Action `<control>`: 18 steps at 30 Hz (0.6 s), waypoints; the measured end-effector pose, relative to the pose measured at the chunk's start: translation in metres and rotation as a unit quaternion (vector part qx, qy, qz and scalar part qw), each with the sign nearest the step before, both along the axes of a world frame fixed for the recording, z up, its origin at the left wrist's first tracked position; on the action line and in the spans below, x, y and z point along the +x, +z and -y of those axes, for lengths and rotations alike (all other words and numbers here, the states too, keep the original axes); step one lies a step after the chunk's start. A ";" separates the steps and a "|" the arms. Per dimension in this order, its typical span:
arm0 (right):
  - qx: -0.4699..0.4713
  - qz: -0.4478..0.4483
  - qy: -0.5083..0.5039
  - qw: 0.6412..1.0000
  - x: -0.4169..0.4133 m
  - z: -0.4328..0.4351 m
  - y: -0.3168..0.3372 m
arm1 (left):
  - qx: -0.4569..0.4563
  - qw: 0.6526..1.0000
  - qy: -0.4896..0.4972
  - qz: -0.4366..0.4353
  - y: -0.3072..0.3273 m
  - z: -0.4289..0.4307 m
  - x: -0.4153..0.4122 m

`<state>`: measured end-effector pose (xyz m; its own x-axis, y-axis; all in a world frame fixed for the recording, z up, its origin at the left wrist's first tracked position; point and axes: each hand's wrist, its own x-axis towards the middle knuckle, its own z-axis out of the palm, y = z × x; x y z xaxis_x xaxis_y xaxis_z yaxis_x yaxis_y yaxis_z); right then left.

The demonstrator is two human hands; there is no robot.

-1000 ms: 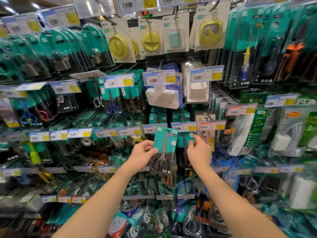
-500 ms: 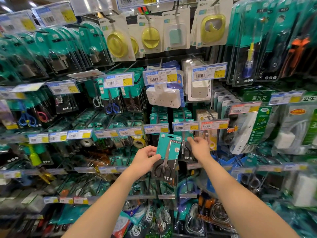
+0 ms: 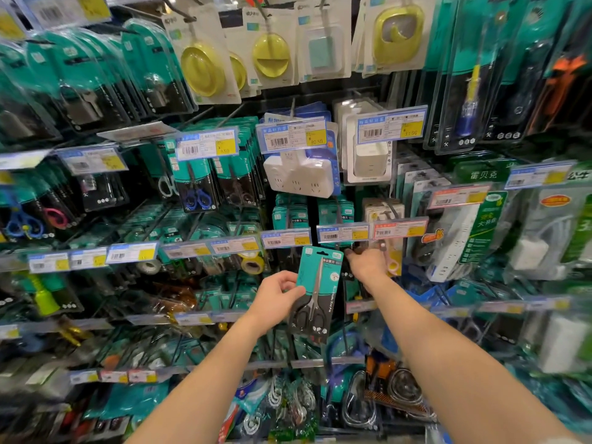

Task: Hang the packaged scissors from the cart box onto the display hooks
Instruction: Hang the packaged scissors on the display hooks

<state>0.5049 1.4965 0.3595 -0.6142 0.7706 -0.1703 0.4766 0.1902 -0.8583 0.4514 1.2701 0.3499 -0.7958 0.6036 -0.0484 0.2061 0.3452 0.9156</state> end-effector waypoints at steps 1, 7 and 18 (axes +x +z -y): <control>0.002 0.012 0.002 1.000 0.002 0.003 0.001 | 0.002 1.000 0.000 0.005 -0.001 -0.002 -0.001; -0.020 -0.036 0.020 0.999 0.028 0.026 -0.006 | 0.003 1.000 0.010 0.027 -0.005 -0.022 0.001; -0.145 -0.181 0.132 0.964 0.062 0.032 -0.018 | 0.073 0.997 0.026 -0.012 0.005 -0.050 0.012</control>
<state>0.5670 1.4648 0.3418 -0.8423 0.5311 -0.0922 0.1035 -0.0086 -0.9946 0.4634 1.3205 0.3551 -0.8261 0.5607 0.0568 0.2143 0.2193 0.9518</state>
